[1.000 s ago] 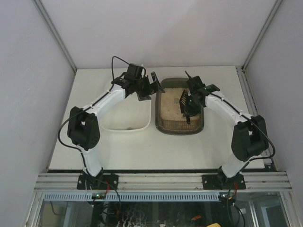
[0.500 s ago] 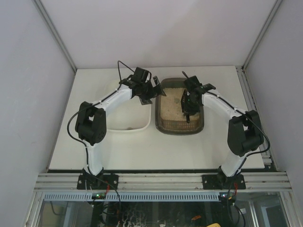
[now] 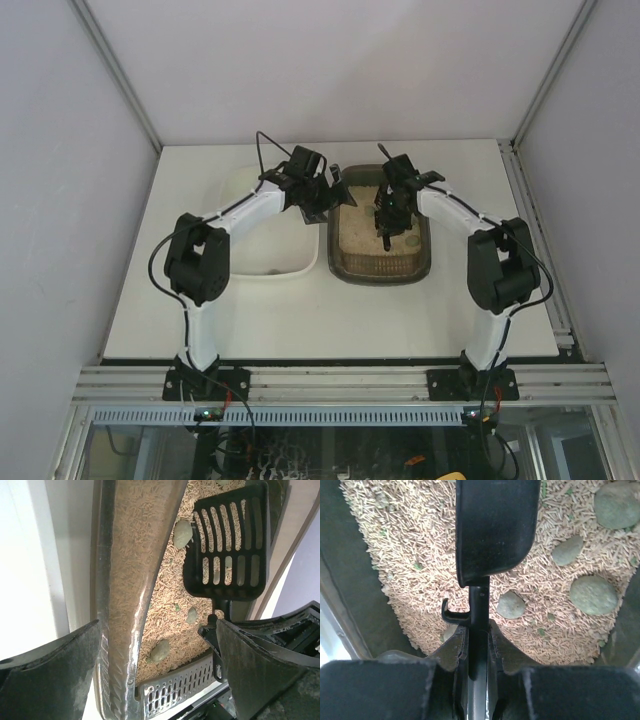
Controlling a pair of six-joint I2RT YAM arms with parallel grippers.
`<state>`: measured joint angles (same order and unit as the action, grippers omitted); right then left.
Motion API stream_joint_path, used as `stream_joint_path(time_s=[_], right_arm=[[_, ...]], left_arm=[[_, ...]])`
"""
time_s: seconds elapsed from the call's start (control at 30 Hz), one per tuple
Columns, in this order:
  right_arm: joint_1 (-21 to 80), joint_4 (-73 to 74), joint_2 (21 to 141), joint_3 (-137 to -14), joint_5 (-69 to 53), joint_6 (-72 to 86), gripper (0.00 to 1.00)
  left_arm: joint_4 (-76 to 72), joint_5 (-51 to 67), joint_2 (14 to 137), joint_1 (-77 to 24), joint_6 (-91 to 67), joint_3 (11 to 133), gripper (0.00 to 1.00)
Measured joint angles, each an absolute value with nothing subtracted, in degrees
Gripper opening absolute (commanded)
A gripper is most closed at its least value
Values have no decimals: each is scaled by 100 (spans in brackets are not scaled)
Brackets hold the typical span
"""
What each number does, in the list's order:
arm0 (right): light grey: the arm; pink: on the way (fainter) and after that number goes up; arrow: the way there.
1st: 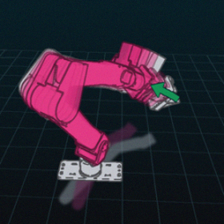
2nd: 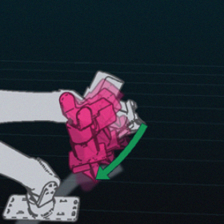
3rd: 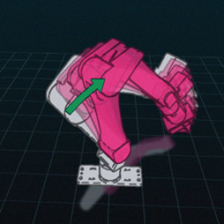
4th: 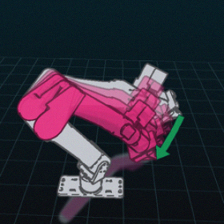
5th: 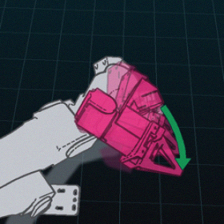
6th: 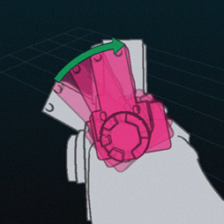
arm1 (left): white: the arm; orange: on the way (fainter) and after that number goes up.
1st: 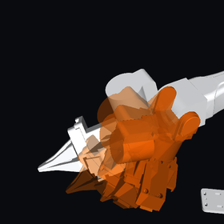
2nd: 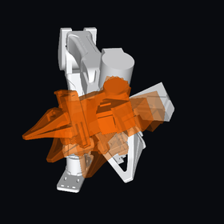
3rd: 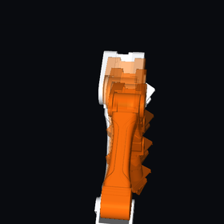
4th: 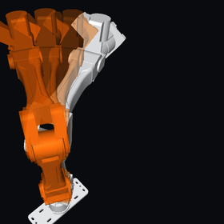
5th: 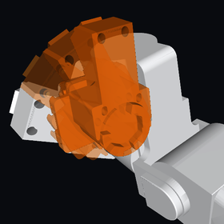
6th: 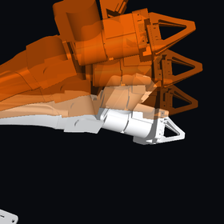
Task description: Clean the litter box
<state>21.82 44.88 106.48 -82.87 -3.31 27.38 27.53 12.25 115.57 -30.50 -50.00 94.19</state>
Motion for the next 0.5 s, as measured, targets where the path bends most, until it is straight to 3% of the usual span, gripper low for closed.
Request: stream_joint_path(time_s=[0.5], right_arm=[[1557, 3398, 10936, -7992, -2209, 3188, 0]], left_arm=[[2550, 1236, 11557, -3052, -4998, 9419, 100]])
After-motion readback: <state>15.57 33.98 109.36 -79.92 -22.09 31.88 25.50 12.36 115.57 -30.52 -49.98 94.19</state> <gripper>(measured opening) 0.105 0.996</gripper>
